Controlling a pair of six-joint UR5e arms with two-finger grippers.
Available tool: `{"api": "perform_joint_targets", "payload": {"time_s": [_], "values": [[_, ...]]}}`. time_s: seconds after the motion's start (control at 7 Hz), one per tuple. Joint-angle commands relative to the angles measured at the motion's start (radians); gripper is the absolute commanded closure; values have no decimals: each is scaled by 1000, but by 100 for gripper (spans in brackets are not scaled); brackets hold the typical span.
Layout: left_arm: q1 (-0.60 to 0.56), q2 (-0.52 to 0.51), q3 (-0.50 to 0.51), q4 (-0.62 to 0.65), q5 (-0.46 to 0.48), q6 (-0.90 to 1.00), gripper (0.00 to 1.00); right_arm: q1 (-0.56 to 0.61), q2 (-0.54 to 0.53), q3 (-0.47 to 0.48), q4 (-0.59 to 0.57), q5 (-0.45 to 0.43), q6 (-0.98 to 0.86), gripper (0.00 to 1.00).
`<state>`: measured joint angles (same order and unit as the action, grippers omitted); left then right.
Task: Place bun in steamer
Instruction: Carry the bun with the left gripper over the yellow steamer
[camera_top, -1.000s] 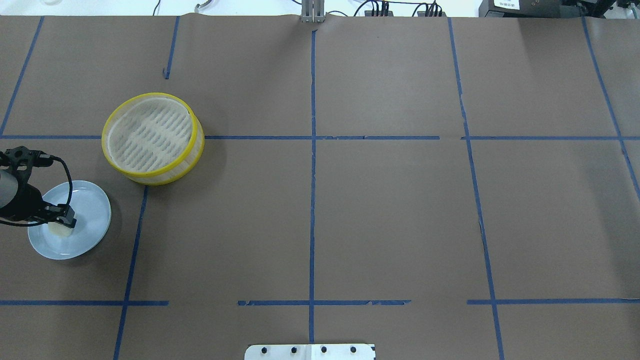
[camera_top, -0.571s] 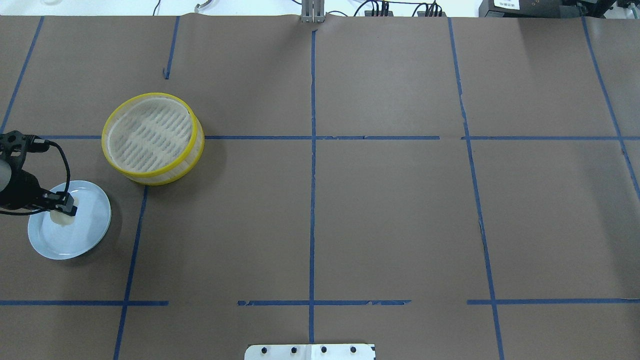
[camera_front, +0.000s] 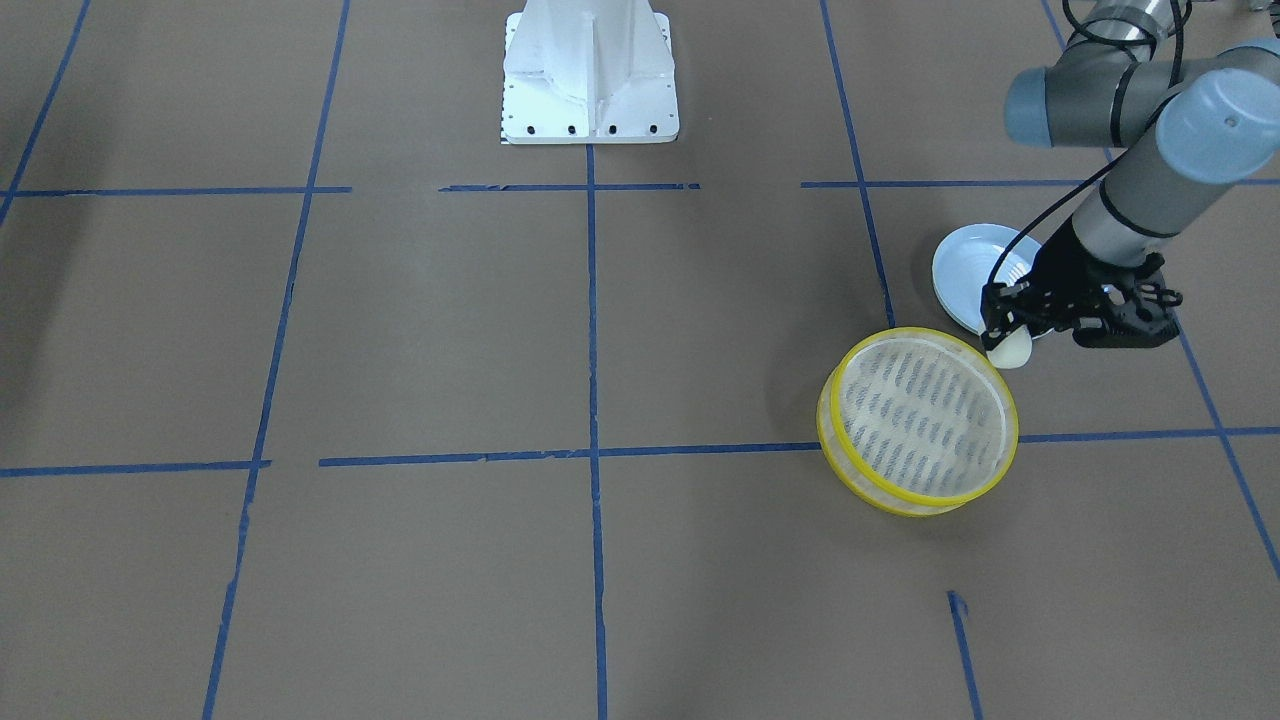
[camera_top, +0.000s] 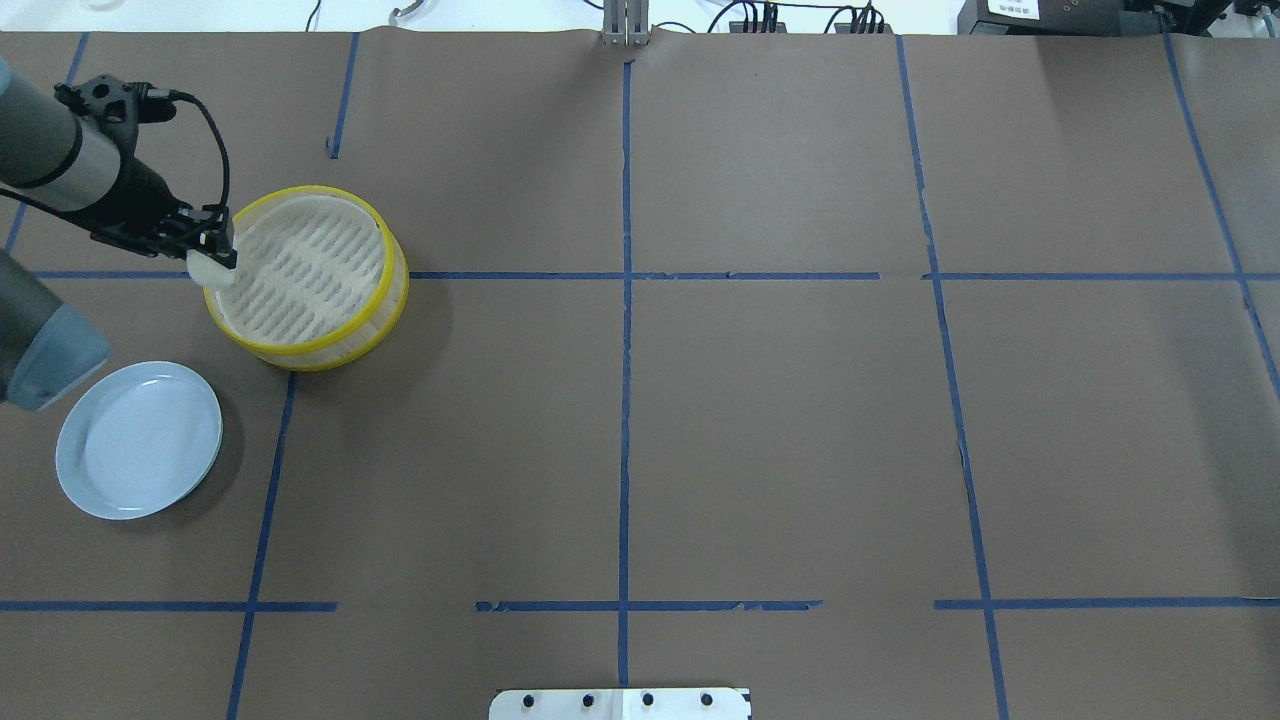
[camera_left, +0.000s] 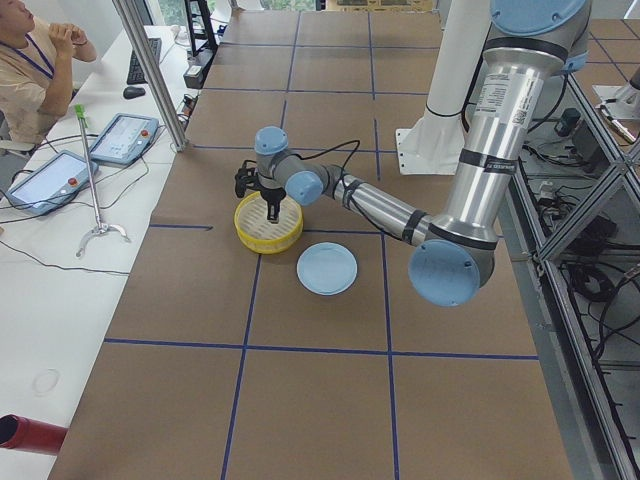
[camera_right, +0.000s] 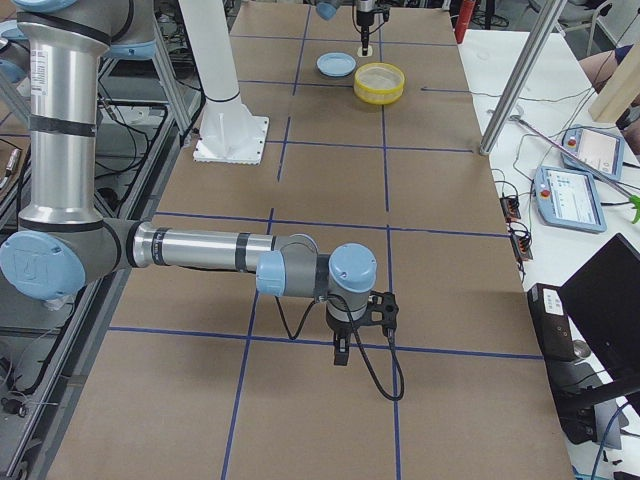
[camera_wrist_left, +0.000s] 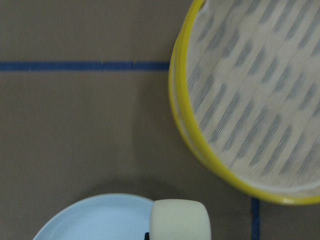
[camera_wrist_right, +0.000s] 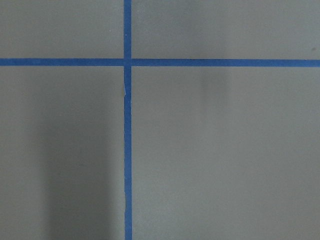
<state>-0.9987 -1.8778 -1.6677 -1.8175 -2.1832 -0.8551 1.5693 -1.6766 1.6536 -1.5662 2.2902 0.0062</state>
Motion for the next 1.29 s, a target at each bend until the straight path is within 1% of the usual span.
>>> {"api": "perform_joint_targets", "payload": {"time_s": [0.0, 0.14, 0.43, 1.14], "values": [[33, -78, 103, 7, 2, -7, 63, 0, 0, 0, 0, 0, 0, 0], [57, -102, 136, 7, 2, -8, 63, 0, 0, 0, 0, 0, 0, 0], [92, -116, 172, 0, 0, -44, 63, 0, 0, 0, 0, 0, 0, 0], [95, -119, 181, -3, 2, -39, 63, 0, 0, 0, 0, 0, 0, 0]]}}
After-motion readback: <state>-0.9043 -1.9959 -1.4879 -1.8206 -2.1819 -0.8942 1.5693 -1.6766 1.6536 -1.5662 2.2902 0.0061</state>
